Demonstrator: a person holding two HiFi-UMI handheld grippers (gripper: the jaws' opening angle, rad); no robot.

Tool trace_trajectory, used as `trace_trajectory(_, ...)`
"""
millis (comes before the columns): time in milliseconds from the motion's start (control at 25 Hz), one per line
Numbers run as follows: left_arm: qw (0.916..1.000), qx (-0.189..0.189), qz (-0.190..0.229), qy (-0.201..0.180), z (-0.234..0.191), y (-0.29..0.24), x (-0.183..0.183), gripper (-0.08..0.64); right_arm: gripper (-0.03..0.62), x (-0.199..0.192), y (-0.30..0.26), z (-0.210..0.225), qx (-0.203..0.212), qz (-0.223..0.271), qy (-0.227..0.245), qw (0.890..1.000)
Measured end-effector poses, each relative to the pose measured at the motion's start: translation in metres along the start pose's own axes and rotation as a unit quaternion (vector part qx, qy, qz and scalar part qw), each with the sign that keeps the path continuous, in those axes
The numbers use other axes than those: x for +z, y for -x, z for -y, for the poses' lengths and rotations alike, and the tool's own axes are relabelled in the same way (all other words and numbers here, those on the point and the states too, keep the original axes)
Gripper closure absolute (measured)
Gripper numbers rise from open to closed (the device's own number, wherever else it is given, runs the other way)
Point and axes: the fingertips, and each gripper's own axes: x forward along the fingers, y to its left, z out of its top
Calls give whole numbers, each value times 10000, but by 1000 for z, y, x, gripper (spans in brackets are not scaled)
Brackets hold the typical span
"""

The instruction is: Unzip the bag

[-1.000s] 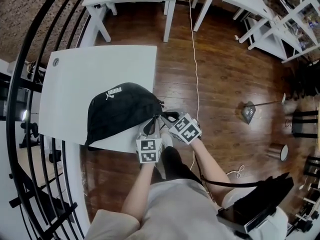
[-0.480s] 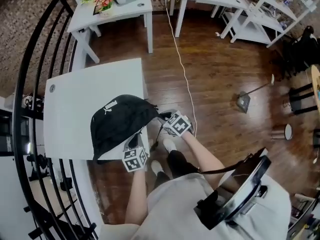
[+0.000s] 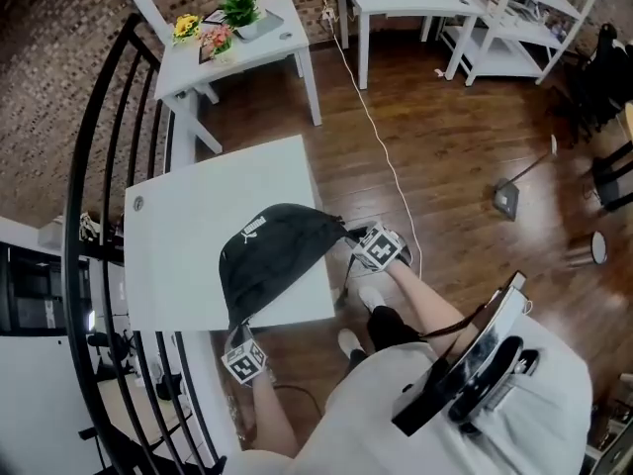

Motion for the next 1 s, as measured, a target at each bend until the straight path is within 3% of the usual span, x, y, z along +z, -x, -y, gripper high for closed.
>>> trace_trajectory(80,9998,163,-56,-59,-31,1,-2,538,560,2,-2,0,9,-19,28,10000)
trace_trajectory(200,9993,122,-169,-323,-38,-5,0,537,560,3,-8,-3,-110,-63,28,9999)
trace_trajectory(480,9996,-287,-3,62,-19,4,-10,511,546,1,-4,-8,-610,-14,-280,9977)
trace_trajectory(600,9989,-411,72,204,-18,18,-19,423,519,-6,-1,-8,-684,-36,-339,9971)
trace_trajectory(800,9975,-530,419,181,-9,48,-20,394,488,-9,21,-37,-616,254,-579,9961)
trace_trajectory(1000,9908,-723,1143,-31,2,84,14,396,488,11,54,-96,-305,627,-73,9975)
